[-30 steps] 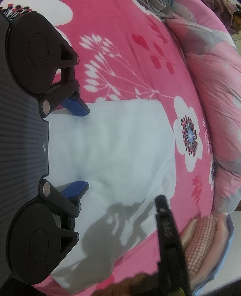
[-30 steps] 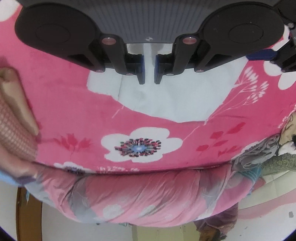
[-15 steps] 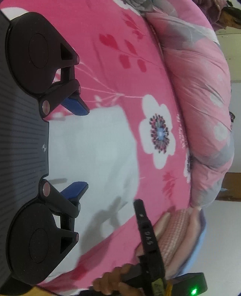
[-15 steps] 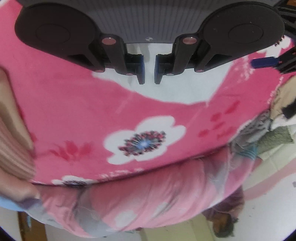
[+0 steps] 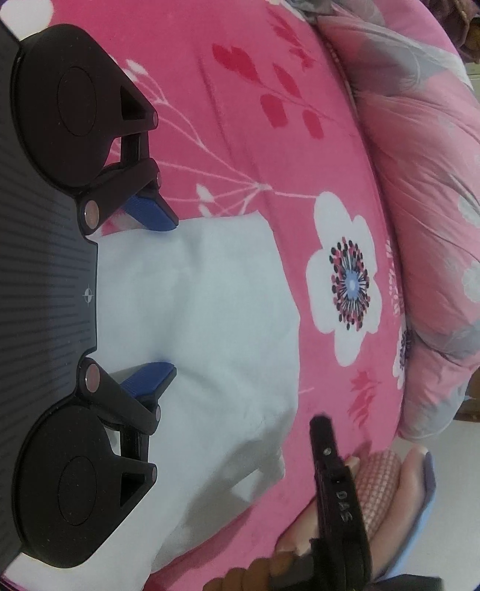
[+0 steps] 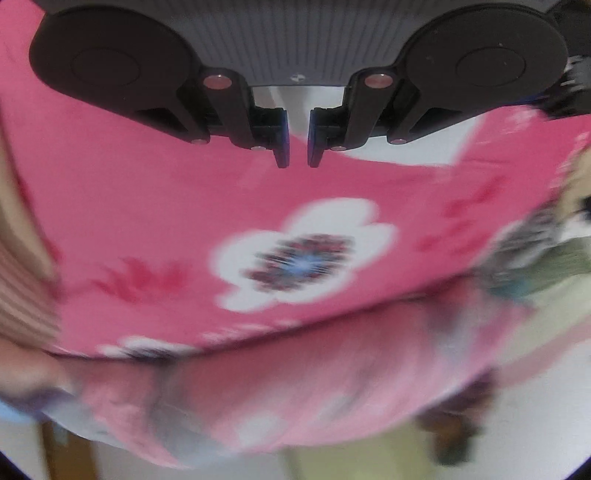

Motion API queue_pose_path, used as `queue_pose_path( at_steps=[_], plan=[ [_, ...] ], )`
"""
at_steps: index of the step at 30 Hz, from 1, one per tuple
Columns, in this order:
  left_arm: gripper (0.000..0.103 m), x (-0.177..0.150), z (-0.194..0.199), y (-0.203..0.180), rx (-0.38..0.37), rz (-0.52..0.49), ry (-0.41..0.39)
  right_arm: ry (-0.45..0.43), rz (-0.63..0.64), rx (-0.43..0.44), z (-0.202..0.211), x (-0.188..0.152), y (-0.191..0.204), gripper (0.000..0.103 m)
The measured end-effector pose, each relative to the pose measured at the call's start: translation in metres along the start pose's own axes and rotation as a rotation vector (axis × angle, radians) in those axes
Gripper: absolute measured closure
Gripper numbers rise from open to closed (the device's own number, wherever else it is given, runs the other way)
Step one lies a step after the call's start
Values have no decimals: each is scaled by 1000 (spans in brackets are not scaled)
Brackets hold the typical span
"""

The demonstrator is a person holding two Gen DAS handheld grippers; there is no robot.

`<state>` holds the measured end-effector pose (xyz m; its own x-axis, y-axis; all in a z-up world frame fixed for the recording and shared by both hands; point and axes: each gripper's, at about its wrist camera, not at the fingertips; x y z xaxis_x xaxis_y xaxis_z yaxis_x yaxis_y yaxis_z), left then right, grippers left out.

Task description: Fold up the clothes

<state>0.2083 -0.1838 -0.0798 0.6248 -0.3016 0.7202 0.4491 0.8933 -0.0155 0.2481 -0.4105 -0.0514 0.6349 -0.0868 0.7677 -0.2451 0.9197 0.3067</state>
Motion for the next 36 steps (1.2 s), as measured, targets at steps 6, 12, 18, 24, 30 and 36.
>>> queue_pose_path(
  at_steps=[6, 12, 18, 24, 30, 36],
  plan=[
    [24, -1, 3, 4, 3, 15, -14, 102, 44, -95, -36, -8, -5, 97],
    [24, 3, 22, 13, 6, 46, -100, -5, -52, -97, 10, -5, -20, 95],
    [25, 10, 19, 8, -25, 102, -106, 77, -48, -57, 8, -30, -17, 96],
    [25, 5, 31, 7, -8, 88, -113, -59, -161, -145, 54, -39, -34, 95],
    [25, -8, 62, 9, -6, 74, -136, -100, -179, -35, 116, -65, -15, 95],
    [25, -44, 93, 0, -40, 113, -102, -155, -297, 22, 165, -105, -9, 94]
  ],
)
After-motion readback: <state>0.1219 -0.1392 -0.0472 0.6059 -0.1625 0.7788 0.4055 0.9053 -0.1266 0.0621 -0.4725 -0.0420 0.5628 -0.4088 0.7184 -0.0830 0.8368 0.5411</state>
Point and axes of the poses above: each gripper's, at about its wrist camera, not at the fingertips, and z roughly against the way its jaws point, y to its left, x to its top, and after that the axes turned 3 degrees about -y, right-handed
